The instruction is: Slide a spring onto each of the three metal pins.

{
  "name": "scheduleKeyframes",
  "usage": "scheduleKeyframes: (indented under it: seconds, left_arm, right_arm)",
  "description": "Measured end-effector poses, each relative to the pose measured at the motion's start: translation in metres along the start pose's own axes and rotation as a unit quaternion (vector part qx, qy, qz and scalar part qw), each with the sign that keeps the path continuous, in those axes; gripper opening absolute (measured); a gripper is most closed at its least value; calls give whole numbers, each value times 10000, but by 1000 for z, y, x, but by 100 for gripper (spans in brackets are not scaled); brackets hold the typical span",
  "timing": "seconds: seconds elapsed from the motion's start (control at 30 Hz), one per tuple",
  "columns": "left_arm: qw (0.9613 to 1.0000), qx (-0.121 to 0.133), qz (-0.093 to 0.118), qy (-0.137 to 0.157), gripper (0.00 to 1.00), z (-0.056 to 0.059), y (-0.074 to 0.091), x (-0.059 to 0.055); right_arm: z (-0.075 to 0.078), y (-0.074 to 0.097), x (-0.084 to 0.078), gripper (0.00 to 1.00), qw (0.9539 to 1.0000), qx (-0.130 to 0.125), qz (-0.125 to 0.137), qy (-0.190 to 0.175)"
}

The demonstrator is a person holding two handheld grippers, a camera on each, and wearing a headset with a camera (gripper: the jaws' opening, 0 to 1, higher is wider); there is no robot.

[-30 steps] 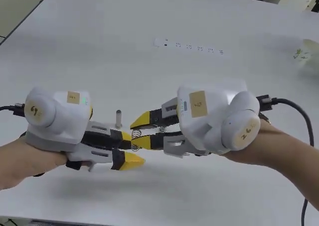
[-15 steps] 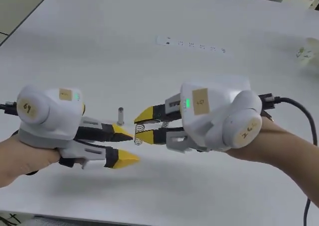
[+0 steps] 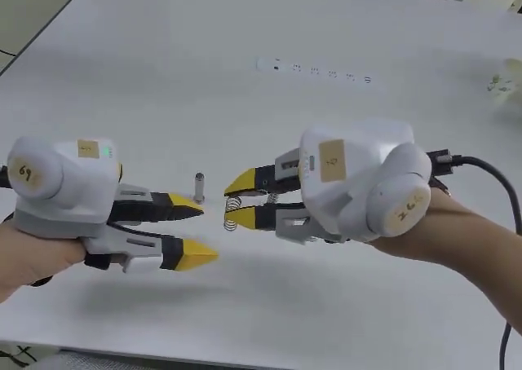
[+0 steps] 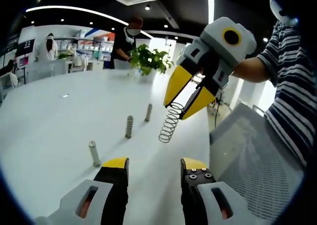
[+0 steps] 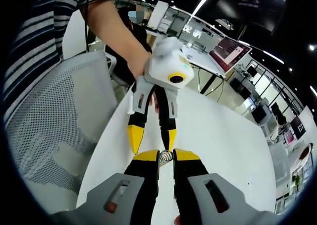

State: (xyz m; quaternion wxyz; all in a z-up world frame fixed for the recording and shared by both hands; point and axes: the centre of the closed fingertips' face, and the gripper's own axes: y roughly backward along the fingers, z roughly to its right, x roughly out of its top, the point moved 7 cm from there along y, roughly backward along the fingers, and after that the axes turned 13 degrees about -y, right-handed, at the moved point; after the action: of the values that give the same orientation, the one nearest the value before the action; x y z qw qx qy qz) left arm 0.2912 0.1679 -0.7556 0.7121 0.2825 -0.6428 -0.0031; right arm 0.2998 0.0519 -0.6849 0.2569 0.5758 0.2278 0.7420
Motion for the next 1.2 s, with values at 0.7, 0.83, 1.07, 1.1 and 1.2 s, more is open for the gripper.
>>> scheduleKeyframes:
  seconds: [0.7,0.83,1.07,1.1,1.2]
  left_arm:
    - [9990,398,16,217,50,-8,19,-10]
    - [9987,452,29,230,56,-9,23,-11]
    - [9979,597,62,252,64,-13,30,-12]
    - [9976,649,76,242,68,-14,31,-12]
    - [9970,724,95,248,75,-16,33,-12]
  right_arm:
    - [8,-2,-8,8,9998,-141,-81,-102]
    - [10,-3,-9,8,9998,-168,-73,-116]
    - [15,-7,-12,8,9994,-256,-63,-245]
    - [16,-7,-13,8,9992,-281,-63,-261]
    - [18,-8,-14,8,9991,-306,-75,-284]
